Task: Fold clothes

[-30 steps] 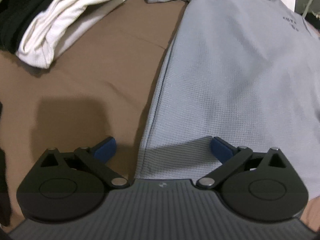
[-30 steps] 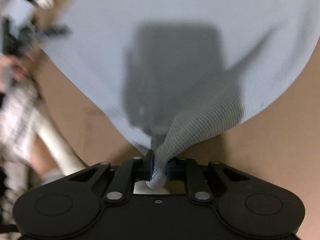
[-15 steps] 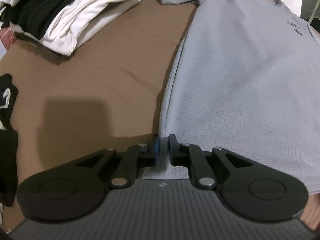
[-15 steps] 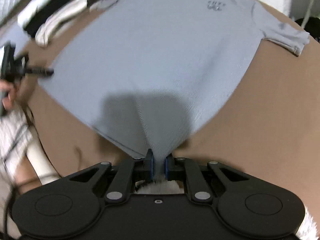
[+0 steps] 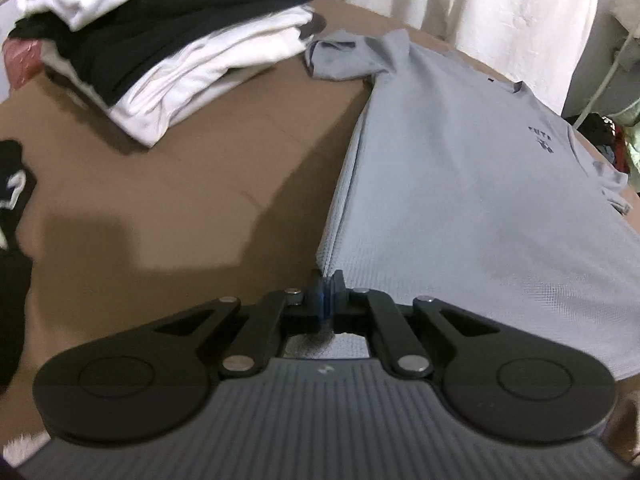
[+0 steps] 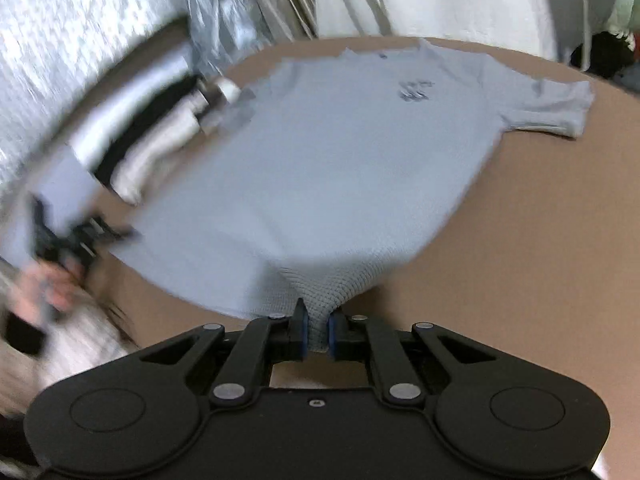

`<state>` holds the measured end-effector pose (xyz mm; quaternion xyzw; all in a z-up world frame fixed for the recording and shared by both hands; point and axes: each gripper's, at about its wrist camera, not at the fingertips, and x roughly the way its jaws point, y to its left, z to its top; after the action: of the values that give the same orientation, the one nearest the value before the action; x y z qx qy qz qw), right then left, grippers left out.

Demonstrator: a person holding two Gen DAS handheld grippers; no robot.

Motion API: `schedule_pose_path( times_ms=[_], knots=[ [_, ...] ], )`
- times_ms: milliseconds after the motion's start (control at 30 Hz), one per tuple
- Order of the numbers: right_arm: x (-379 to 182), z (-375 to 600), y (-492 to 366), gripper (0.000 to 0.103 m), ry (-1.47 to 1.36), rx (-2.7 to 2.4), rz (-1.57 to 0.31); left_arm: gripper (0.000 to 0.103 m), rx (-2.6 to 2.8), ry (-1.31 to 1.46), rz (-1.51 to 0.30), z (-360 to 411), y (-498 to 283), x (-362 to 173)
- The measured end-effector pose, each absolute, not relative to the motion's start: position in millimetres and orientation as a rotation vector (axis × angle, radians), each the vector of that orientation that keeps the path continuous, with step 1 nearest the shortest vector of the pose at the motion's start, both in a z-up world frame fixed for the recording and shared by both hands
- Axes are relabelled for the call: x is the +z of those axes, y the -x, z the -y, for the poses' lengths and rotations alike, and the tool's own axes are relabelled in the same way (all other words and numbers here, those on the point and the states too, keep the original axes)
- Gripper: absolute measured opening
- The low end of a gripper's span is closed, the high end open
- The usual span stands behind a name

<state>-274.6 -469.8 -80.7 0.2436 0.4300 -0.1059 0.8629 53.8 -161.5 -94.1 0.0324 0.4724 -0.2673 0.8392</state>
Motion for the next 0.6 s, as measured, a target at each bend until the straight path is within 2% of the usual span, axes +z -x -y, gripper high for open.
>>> schedule_pose_path(
  times_ms=[100, 200, 467, 600],
  knots=[
    [-100, 463, 279, 0.010, -0.544, -0.268, -0.941, 0.002, -0.551, -0.061, -1.054, 166, -54, -105],
    [-100, 459, 284, 0.010, -0.554, -0.273, -0.910, 0.002, -0.553, -0.053, -1.036, 167, -50, -106],
    [-62, 445, 288, 0.010, -0.422, -0.249, -0.856, 0.002, -0.594, -0.122, -0.829, 167, -29, -52],
    [-49, 440, 299, 0.010, -0.405, -0.249, -0.840, 0.002, -0.628, -0.130, -0.794, 161, -11, -27]
  ],
)
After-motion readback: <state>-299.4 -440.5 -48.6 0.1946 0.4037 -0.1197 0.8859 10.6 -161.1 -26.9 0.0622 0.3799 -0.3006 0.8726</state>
